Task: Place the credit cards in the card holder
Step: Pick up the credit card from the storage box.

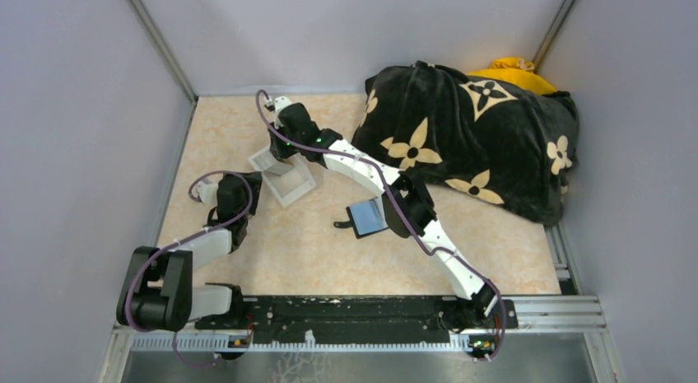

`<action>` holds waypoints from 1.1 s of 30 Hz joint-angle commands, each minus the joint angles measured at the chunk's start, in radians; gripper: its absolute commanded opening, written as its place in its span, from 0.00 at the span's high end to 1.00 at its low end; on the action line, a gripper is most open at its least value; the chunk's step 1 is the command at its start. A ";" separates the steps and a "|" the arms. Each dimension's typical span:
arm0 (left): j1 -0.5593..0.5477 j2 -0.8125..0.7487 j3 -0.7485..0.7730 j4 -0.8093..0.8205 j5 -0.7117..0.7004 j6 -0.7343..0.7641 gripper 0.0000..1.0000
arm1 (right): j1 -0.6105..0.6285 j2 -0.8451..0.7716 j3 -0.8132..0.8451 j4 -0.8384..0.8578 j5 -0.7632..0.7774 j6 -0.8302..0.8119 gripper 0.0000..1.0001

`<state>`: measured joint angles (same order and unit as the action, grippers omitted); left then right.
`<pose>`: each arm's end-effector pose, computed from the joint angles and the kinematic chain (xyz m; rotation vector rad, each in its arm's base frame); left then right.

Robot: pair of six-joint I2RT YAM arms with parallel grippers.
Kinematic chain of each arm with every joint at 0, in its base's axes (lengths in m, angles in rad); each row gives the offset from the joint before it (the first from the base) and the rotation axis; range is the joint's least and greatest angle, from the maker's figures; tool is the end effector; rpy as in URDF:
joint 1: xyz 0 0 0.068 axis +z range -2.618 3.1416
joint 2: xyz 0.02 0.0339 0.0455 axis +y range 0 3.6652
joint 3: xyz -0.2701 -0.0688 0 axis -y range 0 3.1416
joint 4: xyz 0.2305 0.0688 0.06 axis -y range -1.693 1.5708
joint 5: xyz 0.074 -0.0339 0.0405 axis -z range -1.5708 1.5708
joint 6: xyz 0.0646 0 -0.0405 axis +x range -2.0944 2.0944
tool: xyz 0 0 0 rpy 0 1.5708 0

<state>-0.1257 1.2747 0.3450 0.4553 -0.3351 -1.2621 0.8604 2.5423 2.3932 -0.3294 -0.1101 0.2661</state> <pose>0.2479 -0.0099 0.1613 -1.2801 1.6121 -0.5334 0.3876 0.4614 0.2273 -0.6968 2.0301 0.7961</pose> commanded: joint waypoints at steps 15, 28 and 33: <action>0.011 -0.173 0.043 -0.184 0.009 0.099 0.19 | 0.009 -0.267 -0.255 0.133 0.190 -0.139 1.00; 0.010 -0.308 0.095 -0.197 0.174 0.310 0.19 | -0.011 -0.542 -0.515 0.175 0.193 -0.146 1.00; 0.010 -0.276 0.138 -0.145 0.390 0.392 0.19 | -0.028 -0.726 -0.709 0.147 0.142 -0.098 1.00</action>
<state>-0.1215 0.9836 0.4248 0.2382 -0.1448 -0.9802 0.8474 1.9972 1.7832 -0.2070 0.0727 0.1318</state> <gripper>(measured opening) 0.811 0.008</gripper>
